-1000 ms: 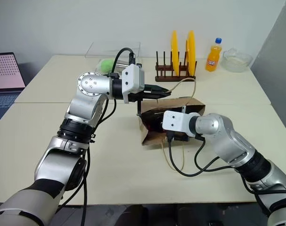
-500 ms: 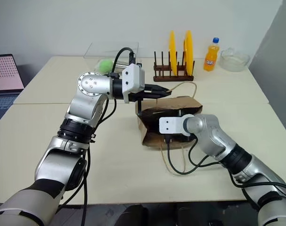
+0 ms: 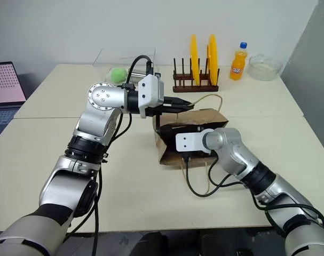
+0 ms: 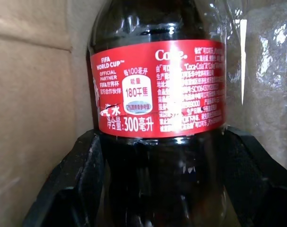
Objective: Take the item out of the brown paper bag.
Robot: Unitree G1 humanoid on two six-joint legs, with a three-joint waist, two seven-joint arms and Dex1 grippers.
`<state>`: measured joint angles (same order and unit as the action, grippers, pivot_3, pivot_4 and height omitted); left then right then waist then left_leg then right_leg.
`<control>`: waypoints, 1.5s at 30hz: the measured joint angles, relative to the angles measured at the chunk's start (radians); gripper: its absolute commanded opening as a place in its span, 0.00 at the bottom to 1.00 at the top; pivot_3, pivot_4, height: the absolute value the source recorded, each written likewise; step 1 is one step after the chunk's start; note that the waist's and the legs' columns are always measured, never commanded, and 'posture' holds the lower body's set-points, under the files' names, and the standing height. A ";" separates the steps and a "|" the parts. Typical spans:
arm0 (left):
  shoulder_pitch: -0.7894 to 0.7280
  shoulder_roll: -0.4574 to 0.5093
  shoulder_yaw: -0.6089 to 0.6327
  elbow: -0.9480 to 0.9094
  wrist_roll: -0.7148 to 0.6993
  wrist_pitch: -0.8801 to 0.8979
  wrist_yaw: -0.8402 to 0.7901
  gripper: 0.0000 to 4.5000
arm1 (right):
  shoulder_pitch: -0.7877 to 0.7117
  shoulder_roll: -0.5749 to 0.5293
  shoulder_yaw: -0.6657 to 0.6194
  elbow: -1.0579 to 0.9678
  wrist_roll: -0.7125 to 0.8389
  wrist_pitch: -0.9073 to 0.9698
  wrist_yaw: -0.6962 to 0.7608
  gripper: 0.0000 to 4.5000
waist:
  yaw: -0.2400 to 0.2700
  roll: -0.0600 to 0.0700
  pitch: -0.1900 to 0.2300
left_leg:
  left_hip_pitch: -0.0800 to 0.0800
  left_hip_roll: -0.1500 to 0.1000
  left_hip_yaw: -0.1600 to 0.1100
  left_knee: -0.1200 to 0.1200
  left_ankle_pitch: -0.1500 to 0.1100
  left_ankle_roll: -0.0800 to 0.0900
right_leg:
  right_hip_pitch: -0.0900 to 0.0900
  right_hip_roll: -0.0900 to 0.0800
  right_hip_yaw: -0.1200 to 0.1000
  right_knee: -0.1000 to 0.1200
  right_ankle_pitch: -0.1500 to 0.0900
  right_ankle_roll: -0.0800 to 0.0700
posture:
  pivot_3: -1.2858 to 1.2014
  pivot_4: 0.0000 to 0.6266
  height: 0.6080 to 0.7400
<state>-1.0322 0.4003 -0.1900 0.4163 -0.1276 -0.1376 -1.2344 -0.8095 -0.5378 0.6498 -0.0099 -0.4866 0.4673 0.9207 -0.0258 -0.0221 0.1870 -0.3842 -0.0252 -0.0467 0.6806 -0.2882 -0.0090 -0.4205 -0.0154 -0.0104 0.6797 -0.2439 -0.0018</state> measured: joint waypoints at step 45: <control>-0.041 0.006 -0.018 0.224 0.169 -0.108 0.086 0.00 | 0.519 -0.408 -0.556 -0.154 0.268 -0.016 -0.117 0.68 | 0.000 0.000 0.000 | 0.000 0.000 0.005 -0.001 0.000 0.001 | 0.000 -0.001 0.003 0.000 -0.001 0.002 | 0.52 0.24 1.00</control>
<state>-1.0735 0.4059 -0.2082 0.6403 0.0414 -0.2452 -1.1481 -0.2905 -0.9455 0.0936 -0.1639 -0.2189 0.4511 0.8033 -0.0260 -0.0222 0.1873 -0.3838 -0.0250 -0.0413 0.6799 -0.2881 -0.0082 -0.4208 -0.0161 -0.0079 0.6801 -0.2448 0.0000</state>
